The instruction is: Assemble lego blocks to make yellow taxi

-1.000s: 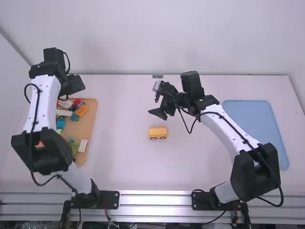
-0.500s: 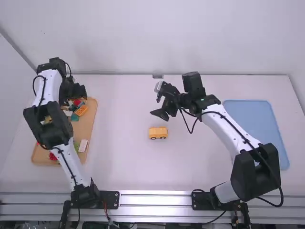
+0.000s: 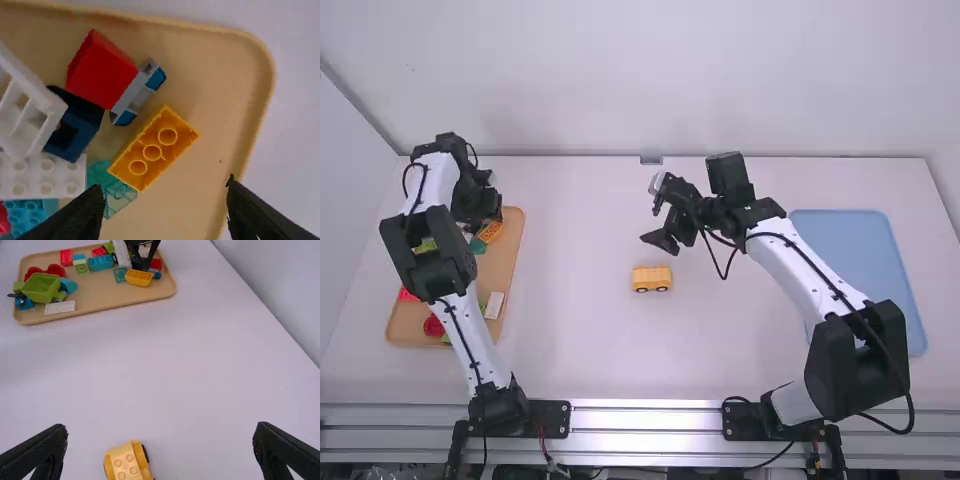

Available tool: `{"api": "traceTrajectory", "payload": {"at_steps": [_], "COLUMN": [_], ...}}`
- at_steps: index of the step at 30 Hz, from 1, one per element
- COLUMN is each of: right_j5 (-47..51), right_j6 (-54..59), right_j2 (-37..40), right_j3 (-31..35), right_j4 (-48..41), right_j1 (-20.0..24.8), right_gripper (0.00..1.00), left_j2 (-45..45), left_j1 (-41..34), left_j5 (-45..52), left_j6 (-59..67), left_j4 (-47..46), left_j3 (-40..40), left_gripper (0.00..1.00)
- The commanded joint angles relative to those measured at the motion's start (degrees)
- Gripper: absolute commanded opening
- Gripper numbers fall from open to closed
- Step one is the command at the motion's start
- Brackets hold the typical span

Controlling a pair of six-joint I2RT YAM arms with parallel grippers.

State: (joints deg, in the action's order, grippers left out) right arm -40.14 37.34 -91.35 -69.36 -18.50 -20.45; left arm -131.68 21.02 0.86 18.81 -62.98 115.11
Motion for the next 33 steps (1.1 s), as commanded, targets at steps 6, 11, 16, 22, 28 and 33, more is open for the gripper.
{"api": "traceTrajectory", "payload": {"at_steps": [6,11,16,22,28,33], "right_j5": [1.2,1.2,1.0,1.0,1.0,1.2], "right_j6": [0.2,0.2,-0.7,-1.5,-1.1,-1.0], "right_j2": [-0.5,-0.5,-0.5,-0.5,-0.5,-0.5], "right_j3": [-1.9,-1.9,-1.9,-1.9,-1.9,-1.9], "right_j4": [-0.2,0.1,0.2,-0.1,-0.2,-0.2], "right_j1": [0.0,1.4,3.1,4.5,4.5,4.3], "right_gripper": [0.99,0.99,0.99,0.99,0.99,0.99], "left_j2": [-0.6,-0.6,-0.6,-0.6,-0.6,-0.6], "left_j1": [-0.1,0.0,0.6,2.4,3.8,3.8], "left_j5": [-0.3,0.0,0.3,3.6,6.2,5.8], "left_j6": [35.6,43.4,39.3,35.9,35.9,36.0], "left_j4": [-2.2,-1.9,-1.6,0.9,1.6,5.3], "left_j3": [-0.6,-0.6,-1.1,-4.0,-5.9,-8.5], "left_gripper": [0.65,0.63,0.61,0.55,0.52,0.51]}}
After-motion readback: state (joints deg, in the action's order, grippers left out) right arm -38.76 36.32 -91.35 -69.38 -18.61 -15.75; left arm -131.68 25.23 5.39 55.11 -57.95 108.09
